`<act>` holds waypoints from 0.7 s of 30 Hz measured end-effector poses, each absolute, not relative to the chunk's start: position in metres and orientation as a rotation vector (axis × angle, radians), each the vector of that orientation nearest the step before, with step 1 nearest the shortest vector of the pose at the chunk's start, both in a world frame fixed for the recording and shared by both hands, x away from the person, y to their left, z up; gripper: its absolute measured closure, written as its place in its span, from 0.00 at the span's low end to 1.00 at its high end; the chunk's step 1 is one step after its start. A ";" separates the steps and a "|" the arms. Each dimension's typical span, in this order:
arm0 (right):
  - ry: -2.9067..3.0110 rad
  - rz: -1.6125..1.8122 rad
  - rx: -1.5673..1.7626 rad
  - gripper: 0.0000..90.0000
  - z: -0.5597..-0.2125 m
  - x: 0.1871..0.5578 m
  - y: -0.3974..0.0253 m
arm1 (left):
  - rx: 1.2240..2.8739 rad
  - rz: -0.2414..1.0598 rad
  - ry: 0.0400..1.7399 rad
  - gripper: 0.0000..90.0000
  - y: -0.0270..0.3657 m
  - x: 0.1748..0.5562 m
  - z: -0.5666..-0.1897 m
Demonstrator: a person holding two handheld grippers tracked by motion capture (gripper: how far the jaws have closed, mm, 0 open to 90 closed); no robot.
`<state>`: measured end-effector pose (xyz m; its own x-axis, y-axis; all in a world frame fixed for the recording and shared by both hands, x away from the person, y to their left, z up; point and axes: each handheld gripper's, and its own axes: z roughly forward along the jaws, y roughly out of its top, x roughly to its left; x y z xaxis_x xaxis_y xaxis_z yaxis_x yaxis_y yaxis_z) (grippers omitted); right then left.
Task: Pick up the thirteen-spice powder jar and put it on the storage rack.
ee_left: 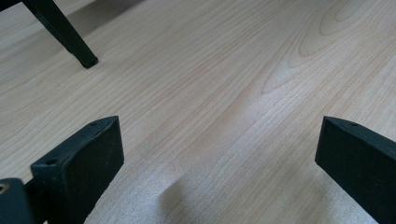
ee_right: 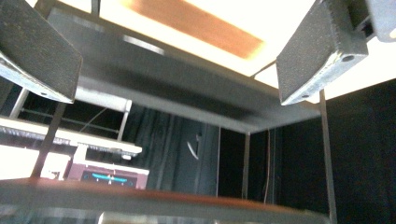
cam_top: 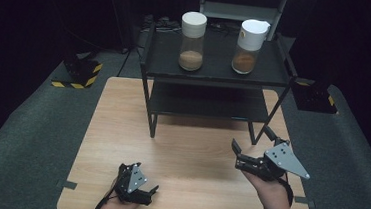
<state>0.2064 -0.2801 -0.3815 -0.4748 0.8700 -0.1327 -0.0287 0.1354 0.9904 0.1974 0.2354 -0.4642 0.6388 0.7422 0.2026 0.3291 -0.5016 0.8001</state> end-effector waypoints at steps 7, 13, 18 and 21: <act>1.669 1.395 0.873 0.00 -0.414 0.202 -0.283 | 2.103 0.700 0.831 0.02 0.235 0.197 -0.464; 1.711 1.348 0.923 0.00 -0.436 0.199 -0.287 | 2.101 0.701 0.829 0.02 0.235 0.197 -0.465; 1.748 1.306 0.948 0.00 -0.450 0.199 -0.289 | 2.102 0.700 0.828 0.02 0.235 0.197 -0.465; 1.773 1.281 0.970 0.00 -0.458 0.198 -0.290 | 2.104 0.700 0.827 0.02 0.235 0.197 -0.464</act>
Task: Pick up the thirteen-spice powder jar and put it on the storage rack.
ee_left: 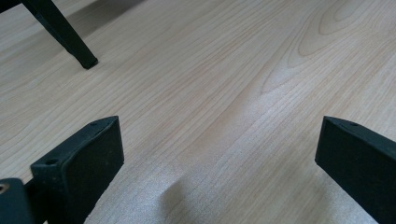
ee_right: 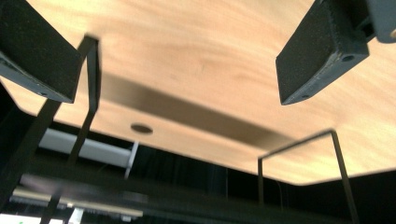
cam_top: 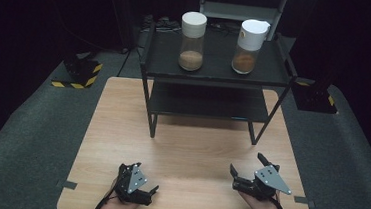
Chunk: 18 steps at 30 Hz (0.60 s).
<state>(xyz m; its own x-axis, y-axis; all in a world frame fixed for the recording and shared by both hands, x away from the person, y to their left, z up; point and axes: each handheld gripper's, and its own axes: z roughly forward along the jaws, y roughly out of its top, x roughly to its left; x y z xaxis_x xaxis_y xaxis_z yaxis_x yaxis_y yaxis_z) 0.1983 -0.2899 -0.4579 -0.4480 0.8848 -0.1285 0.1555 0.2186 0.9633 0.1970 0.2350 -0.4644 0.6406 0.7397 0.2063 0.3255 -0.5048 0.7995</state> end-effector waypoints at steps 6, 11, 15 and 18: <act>1.821 1.225 1.006 0.00 -0.471 0.198 -0.291 | 2.104 0.701 0.826 0.02 0.235 0.197 -0.464; 1.855 1.171 1.031 0.00 -0.480 0.197 -0.293 | 2.103 0.700 0.828 0.02 0.235 0.197 -0.464; 1.868 1.147 1.041 0.00 -0.483 0.195 -0.294 | 2.104 0.701 0.826 0.02 0.235 0.197 -0.464; 1.873 1.119 1.032 0.00 -0.483 0.193 -0.293 | 2.107 0.703 0.825 0.02 0.234 0.197 -0.464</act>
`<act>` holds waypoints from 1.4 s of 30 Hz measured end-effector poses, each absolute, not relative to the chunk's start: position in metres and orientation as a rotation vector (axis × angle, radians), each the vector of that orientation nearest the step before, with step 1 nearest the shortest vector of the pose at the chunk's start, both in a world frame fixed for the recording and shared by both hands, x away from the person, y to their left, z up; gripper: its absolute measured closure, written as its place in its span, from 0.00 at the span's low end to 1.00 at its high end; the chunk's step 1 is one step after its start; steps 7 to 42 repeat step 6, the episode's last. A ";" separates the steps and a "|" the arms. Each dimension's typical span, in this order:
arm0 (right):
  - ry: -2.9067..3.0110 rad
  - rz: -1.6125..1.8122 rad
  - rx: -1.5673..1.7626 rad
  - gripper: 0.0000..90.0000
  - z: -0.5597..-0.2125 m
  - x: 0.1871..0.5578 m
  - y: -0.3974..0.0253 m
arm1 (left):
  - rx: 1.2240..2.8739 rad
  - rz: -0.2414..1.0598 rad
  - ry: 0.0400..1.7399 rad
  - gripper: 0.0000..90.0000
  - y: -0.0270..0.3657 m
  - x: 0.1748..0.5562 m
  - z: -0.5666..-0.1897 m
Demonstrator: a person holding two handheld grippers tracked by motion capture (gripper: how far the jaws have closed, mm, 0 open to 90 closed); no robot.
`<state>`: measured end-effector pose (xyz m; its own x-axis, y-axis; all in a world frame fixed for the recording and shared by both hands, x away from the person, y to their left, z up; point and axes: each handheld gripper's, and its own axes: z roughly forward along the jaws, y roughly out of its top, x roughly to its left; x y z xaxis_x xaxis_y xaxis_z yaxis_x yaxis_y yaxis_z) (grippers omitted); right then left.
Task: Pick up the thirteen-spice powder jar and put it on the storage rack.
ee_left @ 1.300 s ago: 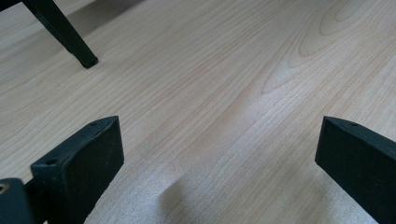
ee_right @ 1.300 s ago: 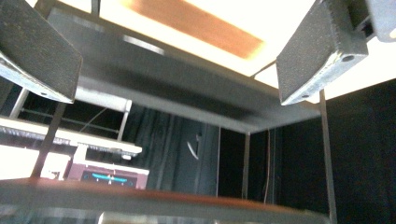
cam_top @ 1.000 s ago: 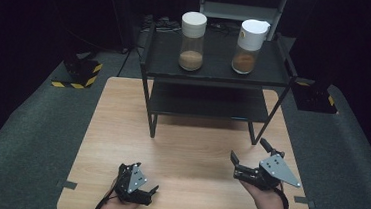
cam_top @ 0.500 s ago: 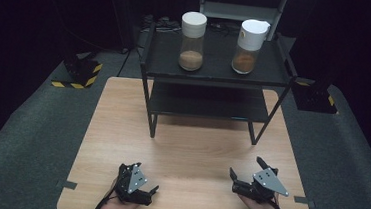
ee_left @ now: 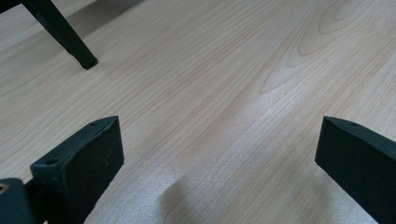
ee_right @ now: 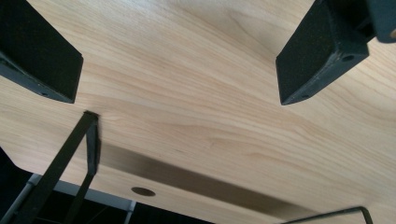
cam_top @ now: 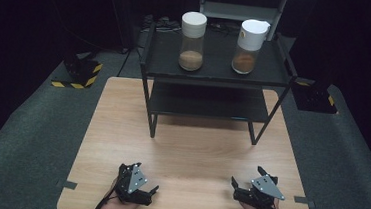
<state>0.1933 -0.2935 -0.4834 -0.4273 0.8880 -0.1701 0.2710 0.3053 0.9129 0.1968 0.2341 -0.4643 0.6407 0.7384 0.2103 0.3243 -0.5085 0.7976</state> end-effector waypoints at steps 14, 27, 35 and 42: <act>1.900 1.074 1.036 0.00 -0.479 0.194 -0.292 | 2.112 0.709 0.822 0.02 0.233 0.196 -0.464; 1.900 1.074 1.036 0.00 -0.479 0.194 -0.292 | 2.112 0.709 0.822 0.02 0.233 0.196 -0.464; 1.900 1.074 1.036 0.00 -0.479 0.194 -0.292 | 2.112 0.709 0.822 0.02 0.233 0.196 -0.464; 1.900 1.074 1.036 0.00 -0.479 0.194 -0.292 | 2.112 0.709 0.822 0.02 0.233 0.196 -0.464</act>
